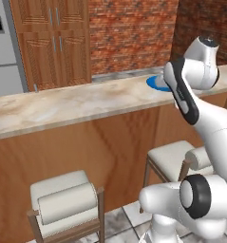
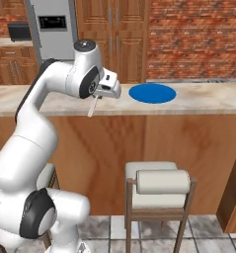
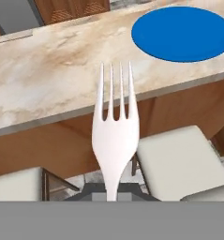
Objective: Take the fork and place it on the left side of the plate. Then take the spoon and place it on the right side of the plate. Make sure they're directly next to the plate.
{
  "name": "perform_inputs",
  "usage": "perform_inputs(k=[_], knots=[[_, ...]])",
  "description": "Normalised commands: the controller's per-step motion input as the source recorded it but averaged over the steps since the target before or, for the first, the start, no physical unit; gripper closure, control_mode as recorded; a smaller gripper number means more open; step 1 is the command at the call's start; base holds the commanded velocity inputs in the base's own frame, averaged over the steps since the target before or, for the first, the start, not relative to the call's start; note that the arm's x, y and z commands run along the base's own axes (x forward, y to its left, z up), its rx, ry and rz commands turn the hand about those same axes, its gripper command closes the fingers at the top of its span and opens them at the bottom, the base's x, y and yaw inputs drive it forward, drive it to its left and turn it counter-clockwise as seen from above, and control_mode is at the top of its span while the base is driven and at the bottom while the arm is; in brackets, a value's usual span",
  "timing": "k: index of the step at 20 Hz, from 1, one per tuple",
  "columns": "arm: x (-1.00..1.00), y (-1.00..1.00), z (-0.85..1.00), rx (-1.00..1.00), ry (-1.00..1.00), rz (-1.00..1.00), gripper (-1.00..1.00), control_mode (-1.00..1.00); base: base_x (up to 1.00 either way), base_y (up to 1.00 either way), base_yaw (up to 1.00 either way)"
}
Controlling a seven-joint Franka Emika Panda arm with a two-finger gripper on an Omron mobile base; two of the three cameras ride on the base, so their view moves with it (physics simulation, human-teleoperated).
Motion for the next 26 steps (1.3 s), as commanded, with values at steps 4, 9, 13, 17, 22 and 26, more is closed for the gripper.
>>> perform_inputs(k=[4, 9, 13, 17, 22, 26], knots=[[0.51, -0.01, 0.0, -0.17, -0.03, 0.0, 1.0, -1.0, 0.0, 0.0, 0.0], [0.45, 0.0, 0.0, -0.13, -0.08, 0.02, 1.0, -1.0, 0.0, 0.0, 0.0], [0.33, 0.0, 0.0, -0.05, -0.03, 0.09, 1.0, -1.0, 0.0, 0.0, 0.0], [0.23, 0.0, 0.0, 0.0, 0.0, 0.12, 1.0, -1.0, 0.0, 0.0, 0.0], [0.3, 0.0, 0.0, 0.0, 0.0, 0.08, 1.0, -1.0, 0.0, 0.0, 0.0], [0.48, 0.0, 0.0, -0.05, 0.04, 0.04, 1.0, -1.0, 0.0, 0.0, 0.0]])
